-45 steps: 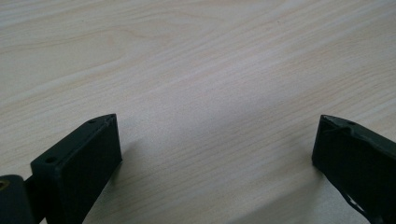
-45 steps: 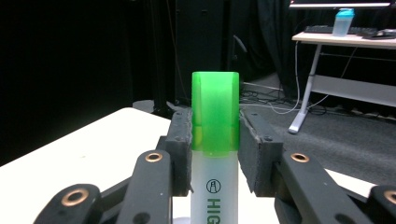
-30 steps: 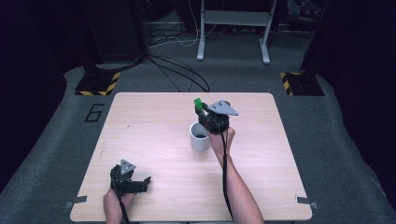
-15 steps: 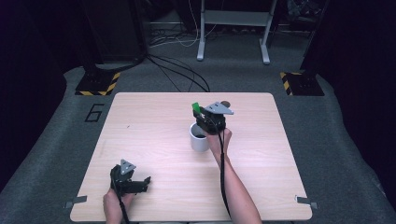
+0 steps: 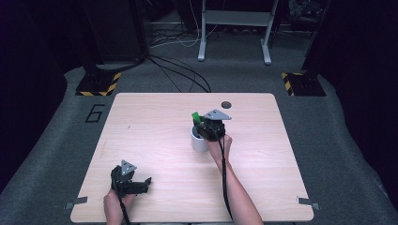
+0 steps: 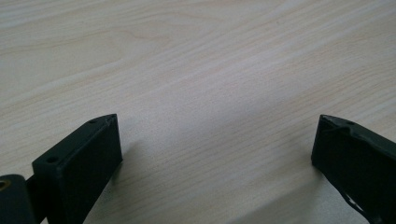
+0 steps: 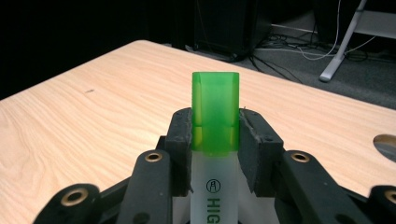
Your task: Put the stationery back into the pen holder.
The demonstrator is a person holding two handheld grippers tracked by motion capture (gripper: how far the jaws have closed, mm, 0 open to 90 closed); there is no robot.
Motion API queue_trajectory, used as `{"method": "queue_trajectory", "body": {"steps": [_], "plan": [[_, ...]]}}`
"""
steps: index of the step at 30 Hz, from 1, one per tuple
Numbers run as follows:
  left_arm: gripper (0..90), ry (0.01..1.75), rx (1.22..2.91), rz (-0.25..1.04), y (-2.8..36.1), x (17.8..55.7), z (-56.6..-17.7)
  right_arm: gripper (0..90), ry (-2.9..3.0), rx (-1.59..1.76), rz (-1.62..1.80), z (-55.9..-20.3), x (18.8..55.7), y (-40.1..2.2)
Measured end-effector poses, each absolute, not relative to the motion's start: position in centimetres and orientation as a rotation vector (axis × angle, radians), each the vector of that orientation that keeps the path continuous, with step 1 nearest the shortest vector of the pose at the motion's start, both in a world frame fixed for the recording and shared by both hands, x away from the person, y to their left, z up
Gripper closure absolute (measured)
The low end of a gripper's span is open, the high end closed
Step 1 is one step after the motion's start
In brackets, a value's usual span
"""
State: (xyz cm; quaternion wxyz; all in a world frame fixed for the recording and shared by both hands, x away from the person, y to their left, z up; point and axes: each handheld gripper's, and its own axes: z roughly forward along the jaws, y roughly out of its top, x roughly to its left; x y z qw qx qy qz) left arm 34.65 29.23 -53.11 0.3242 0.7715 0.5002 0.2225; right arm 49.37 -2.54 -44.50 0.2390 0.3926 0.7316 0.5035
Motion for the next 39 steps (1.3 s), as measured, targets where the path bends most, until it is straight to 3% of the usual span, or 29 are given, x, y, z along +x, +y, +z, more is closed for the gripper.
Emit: {"method": "queue_trajectory", "body": {"steps": [15, 19, 28, 39], "plan": [[1.6, 1.319, 2.018, 0.576, 29.2, 34.6, -53.1, 64.9, 2.074, 1.118, 1.283, -45.7, 48.7, -2.4], [1.7, 1.318, 2.015, 0.578, 29.2, 34.6, -53.1, 48.9, 2.076, 1.133, 1.284, -45.4, 48.4, -2.5], [1.7, 1.312, 2.024, 0.581, 29.2, 34.7, -53.1, 25.3, 2.121, 1.122, 1.243, -44.4, 47.4, -3.2], [1.7, 1.311, 2.023, 0.581, 29.2, 34.7, -53.1, 14.9, 2.124, 1.141, 1.247, -42.5, 45.0, -6.7]]}}
